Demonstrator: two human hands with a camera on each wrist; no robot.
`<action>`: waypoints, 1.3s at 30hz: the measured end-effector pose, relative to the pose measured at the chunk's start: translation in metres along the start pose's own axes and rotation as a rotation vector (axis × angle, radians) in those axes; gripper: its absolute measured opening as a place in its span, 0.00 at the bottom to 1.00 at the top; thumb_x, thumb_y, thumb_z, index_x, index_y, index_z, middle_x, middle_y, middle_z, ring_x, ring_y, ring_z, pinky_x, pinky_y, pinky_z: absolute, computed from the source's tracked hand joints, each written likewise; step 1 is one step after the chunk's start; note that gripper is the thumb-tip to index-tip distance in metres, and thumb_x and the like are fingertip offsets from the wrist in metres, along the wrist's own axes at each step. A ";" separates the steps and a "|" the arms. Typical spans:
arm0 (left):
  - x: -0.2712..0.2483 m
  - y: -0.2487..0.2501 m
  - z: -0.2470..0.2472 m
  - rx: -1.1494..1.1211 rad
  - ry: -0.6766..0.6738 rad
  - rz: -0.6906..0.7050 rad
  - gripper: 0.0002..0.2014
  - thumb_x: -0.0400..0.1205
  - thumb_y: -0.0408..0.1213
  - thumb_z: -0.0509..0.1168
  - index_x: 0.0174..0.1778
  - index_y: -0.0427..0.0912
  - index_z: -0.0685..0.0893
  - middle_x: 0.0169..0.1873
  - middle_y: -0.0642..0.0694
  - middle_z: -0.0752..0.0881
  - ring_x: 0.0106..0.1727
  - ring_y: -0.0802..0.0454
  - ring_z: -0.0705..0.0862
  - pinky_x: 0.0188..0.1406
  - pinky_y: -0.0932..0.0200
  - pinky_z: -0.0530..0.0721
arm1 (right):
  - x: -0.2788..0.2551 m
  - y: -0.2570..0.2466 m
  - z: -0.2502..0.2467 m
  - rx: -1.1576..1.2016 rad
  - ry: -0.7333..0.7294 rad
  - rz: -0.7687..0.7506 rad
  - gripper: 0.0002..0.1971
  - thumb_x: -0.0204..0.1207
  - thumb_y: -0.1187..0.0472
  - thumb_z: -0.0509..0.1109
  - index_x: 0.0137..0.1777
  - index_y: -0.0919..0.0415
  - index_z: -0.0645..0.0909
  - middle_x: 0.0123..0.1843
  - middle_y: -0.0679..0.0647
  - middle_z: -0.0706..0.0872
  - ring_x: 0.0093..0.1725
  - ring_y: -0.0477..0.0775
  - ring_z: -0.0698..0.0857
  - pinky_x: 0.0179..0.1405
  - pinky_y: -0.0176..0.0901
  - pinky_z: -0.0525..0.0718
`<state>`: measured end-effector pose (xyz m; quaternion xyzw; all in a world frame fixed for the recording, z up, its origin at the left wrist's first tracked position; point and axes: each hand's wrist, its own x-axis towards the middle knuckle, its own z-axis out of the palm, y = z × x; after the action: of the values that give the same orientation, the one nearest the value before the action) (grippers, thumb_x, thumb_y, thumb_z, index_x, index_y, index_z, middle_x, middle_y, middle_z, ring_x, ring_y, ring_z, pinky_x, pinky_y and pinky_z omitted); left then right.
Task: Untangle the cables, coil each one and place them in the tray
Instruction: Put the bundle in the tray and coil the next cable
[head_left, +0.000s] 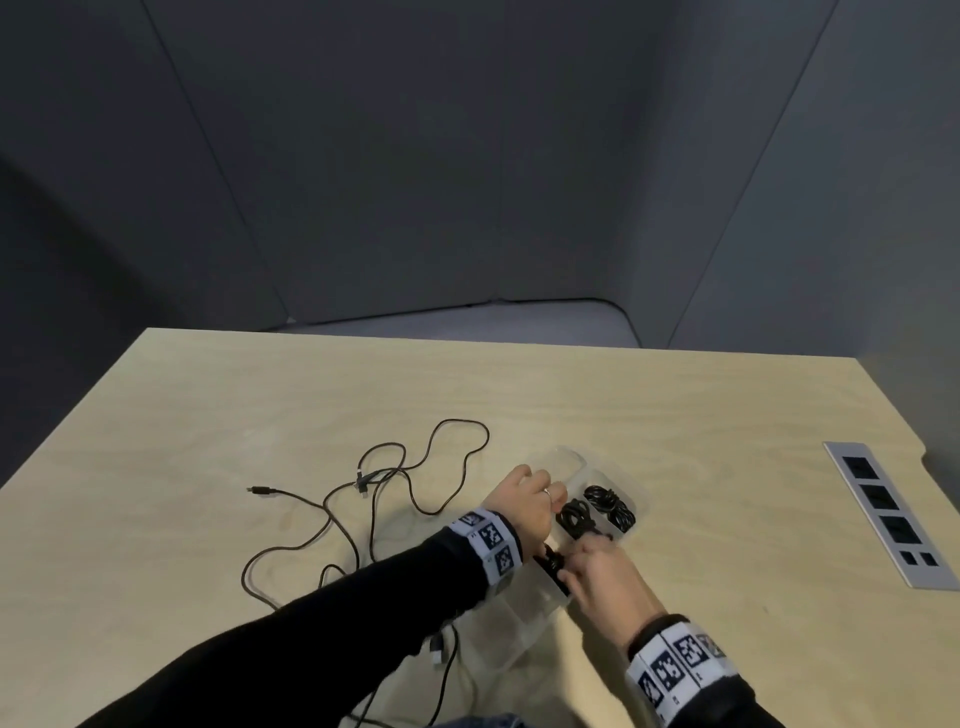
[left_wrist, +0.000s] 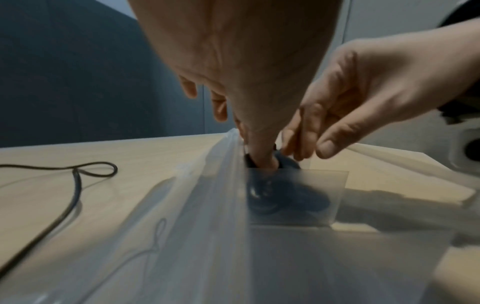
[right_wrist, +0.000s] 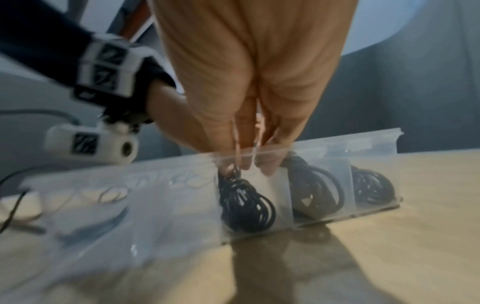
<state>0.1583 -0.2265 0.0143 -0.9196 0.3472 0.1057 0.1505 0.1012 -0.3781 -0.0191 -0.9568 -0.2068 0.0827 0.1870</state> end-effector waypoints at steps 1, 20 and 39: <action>0.001 0.002 -0.002 0.024 -0.017 -0.022 0.14 0.83 0.37 0.58 0.62 0.39 0.81 0.69 0.45 0.71 0.67 0.46 0.66 0.69 0.50 0.62 | -0.003 -0.003 0.002 -0.081 -0.017 -0.041 0.11 0.77 0.54 0.64 0.39 0.54 0.87 0.43 0.48 0.85 0.45 0.49 0.81 0.48 0.41 0.80; -0.169 -0.050 0.089 -0.788 0.033 -0.496 0.20 0.83 0.47 0.59 0.72 0.52 0.74 0.72 0.48 0.68 0.69 0.53 0.74 0.71 0.57 0.72 | 0.052 0.047 -0.051 -0.205 0.000 0.385 0.14 0.83 0.53 0.55 0.59 0.60 0.76 0.60 0.61 0.75 0.62 0.61 0.76 0.59 0.50 0.70; -0.180 -0.038 0.118 -0.647 -0.152 -0.709 0.30 0.77 0.61 0.53 0.59 0.40 0.82 0.65 0.44 0.73 0.70 0.46 0.69 0.72 0.52 0.69 | 0.059 -0.067 0.036 -0.570 -0.461 -0.618 0.20 0.55 0.45 0.75 0.49 0.41 0.81 0.59 0.39 0.84 0.51 0.46 0.84 0.35 0.43 0.81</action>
<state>0.0405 -0.0488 -0.0339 -0.9705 -0.0502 0.2174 -0.0913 0.1217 -0.2844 -0.0310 -0.8204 -0.5321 0.1732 -0.1176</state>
